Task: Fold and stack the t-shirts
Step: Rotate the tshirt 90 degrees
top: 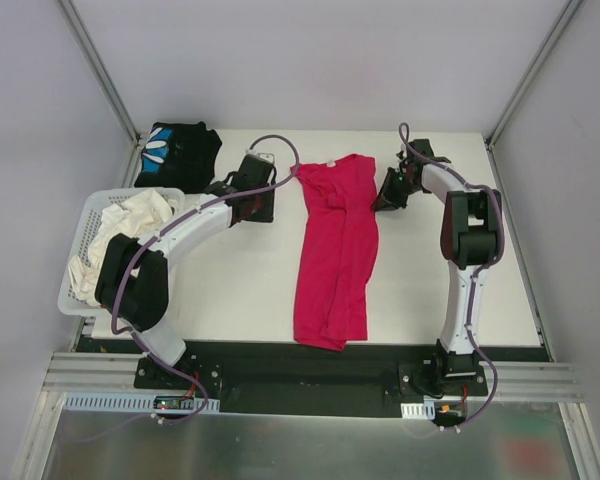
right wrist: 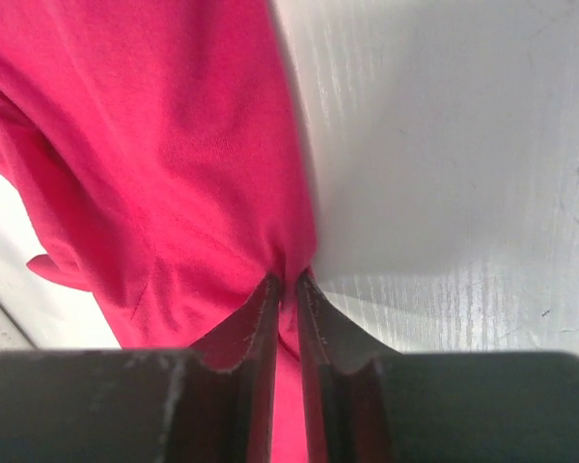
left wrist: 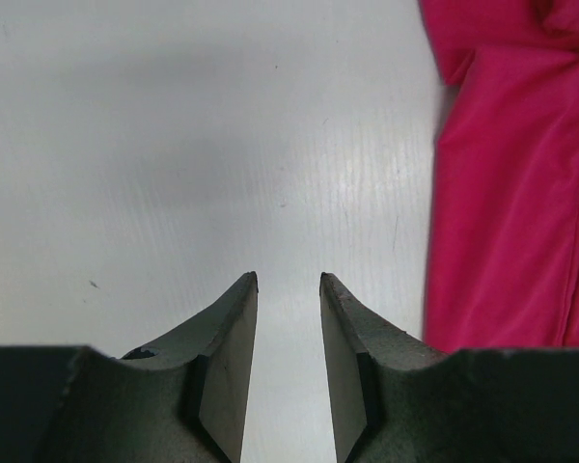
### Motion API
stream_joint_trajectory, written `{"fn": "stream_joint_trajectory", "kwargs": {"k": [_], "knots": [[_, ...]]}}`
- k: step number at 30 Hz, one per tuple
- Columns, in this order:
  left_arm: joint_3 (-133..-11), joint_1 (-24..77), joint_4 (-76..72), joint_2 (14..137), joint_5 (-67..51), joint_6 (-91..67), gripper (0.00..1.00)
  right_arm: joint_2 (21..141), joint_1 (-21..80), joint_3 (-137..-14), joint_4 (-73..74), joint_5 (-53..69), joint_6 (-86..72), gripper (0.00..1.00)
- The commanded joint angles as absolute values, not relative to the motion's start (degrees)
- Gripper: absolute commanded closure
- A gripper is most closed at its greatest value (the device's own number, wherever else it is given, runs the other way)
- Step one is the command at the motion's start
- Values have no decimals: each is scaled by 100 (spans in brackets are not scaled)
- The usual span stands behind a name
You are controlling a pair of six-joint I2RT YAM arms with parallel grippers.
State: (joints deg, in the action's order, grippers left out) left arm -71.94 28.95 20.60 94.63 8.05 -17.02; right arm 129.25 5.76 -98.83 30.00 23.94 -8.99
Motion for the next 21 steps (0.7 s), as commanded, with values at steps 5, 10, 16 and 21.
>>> {"fn": "stream_joint_trajectory", "kwargs": {"k": [5,10,16,21], "knots": [[-7831,2962,2048,9554,774,-1556,68,12113,571,-9949,3532,1838,-457,71],[-7656,3032,2048,9352,537,-1687,68,10998,817,-9108,3446,2065,-369,70],[-7339,3287,2048,9185,633,-1679,67,8976,1458,-6516,2541,1986,-816,69],[-7392,3375,2048,9044,528,-1652,67,7815,1898,-4908,2242,1985,-1019,69]]}}
